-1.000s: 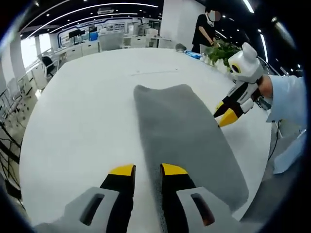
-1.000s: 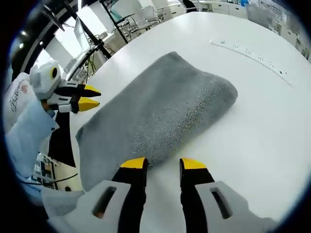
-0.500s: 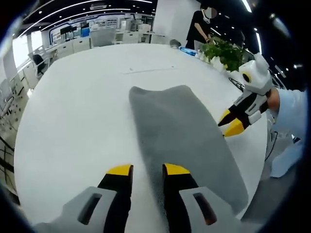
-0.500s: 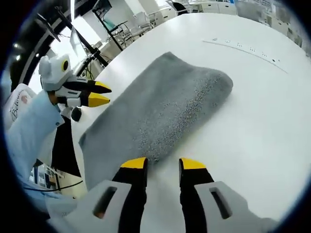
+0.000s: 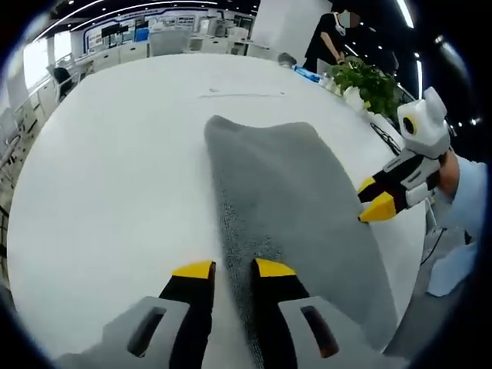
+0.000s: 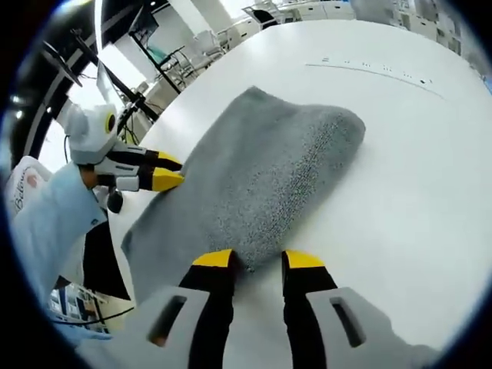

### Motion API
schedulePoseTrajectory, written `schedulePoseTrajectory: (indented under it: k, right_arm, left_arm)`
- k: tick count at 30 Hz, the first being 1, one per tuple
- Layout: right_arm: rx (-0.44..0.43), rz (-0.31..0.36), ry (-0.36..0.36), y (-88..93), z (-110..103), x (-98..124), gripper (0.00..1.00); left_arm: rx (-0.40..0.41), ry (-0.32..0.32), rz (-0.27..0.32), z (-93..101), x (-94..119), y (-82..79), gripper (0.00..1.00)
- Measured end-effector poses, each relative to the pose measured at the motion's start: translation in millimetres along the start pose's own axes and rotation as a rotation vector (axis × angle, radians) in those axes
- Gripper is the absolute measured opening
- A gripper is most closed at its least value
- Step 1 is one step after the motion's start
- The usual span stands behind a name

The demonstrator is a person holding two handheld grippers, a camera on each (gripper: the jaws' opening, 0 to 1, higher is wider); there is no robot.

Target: Fold the towel on the table until its edges align and the towel forms a compact rectangular stack.

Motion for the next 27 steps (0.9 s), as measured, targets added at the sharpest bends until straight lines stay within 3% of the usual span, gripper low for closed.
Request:
schedulePoseTrajectory:
  k: [5, 9, 14, 25, 26, 27]
  right_arm:
    - [-0.023, -0.006, -0.004, 2.2, -1.4, -5.8, 0.14]
    - [-0.052, -0.012, -0.011, 2.7, -1.1, -6.2, 0.08]
    - [-0.081, -0.010, -0.016, -0.2, 0.3, -2.2, 0.03]
    - [-0.045, -0.035, 0.033, -13.8, 37.3, 9.1, 0.03]
    - [-0.038, -0.040, 0.040, -15.3, 42.3, 11.2, 0.03]
    - [-0.032, -0.042, 0.046, -14.3, 44.1, 13.8, 0.03]
  left_arm:
    - [-0.013, 0.006, 0.000, 11.8, 1.6, -0.2, 0.07]
    - [0.021, 0.011, 0.002, 17.4, 2.6, 1.3, 0.05]
    - [0.069, -0.005, -0.004, 5.7, -2.9, 1.1, 0.03]
    - [0.097, 0.005, 0.017, 52.0, -6.6, -5.9, 0.02]
    - [0.097, 0.009, 0.018, 42.2, -16.3, -9.3, 0.02]
    - [0.098, 0.012, 0.019, 44.2, -18.0, -10.2, 0.02]
Point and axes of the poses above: the point that each gripper's makers call its tool centre point, and the gripper's own axes: x roughly backward along the fingers, z roughly to its right, y roughly out of its underside, the point moved 1 cm from there along x, roughly backward along the fingers, and after that the axes turned 5 degrees about -x, right-handed, at the moved point
